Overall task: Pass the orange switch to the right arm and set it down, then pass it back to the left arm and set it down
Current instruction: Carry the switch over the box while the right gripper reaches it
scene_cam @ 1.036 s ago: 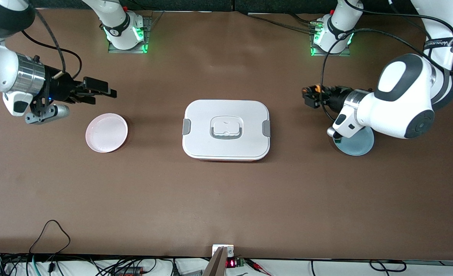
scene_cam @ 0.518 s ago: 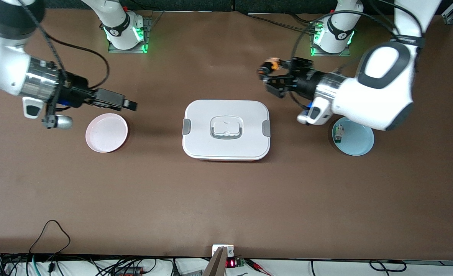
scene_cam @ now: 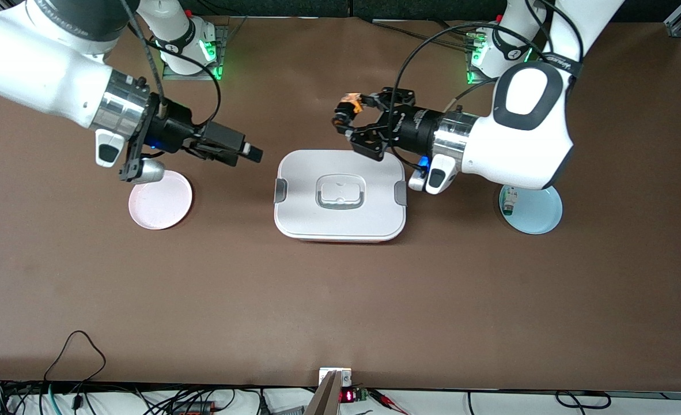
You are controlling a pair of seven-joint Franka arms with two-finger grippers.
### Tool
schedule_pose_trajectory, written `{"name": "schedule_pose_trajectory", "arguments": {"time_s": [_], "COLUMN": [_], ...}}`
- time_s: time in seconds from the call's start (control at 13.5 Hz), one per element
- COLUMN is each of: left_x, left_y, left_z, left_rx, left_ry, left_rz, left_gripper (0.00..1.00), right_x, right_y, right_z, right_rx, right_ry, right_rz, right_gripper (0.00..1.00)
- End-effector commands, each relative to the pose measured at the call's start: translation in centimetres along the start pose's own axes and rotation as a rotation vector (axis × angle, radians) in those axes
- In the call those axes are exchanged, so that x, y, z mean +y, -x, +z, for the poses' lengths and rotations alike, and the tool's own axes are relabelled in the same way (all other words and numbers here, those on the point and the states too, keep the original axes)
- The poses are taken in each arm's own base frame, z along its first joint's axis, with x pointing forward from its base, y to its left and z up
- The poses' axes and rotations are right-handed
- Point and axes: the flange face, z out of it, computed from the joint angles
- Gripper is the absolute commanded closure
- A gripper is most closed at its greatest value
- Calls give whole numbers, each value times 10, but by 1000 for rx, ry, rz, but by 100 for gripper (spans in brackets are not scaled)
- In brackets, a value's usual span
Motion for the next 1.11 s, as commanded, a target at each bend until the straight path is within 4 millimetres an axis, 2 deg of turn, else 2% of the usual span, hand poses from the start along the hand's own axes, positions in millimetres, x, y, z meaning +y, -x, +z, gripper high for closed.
{"name": "schedule_pose_trajectory", "arguments": {"time_s": [0.0,0.22,0.37,0.44,1.04], "left_x": [12,21,25,26,27], "left_y": [8,8,2,2,1], "left_z": [0,-5,14,17,14], "left_rx": [-50,-103,-111,-119,-118], "left_ry": [26,115,129,132,140], "left_rz": [-22,-38,-55,-59,-66], "left_gripper": [89,89,90,90,90], "right_x": [-25,-47,-65,-72,-64], "right_y": [16,37,58,68,68], "right_z": [1,22,42,50,57], "right_rx": [29,48,56,57,68], "right_ry": [-65,-88,-98,-94,4], "right_rz": [-5,-33,-40,-43,-119], "right_gripper": [0,0,0,0,1]}}
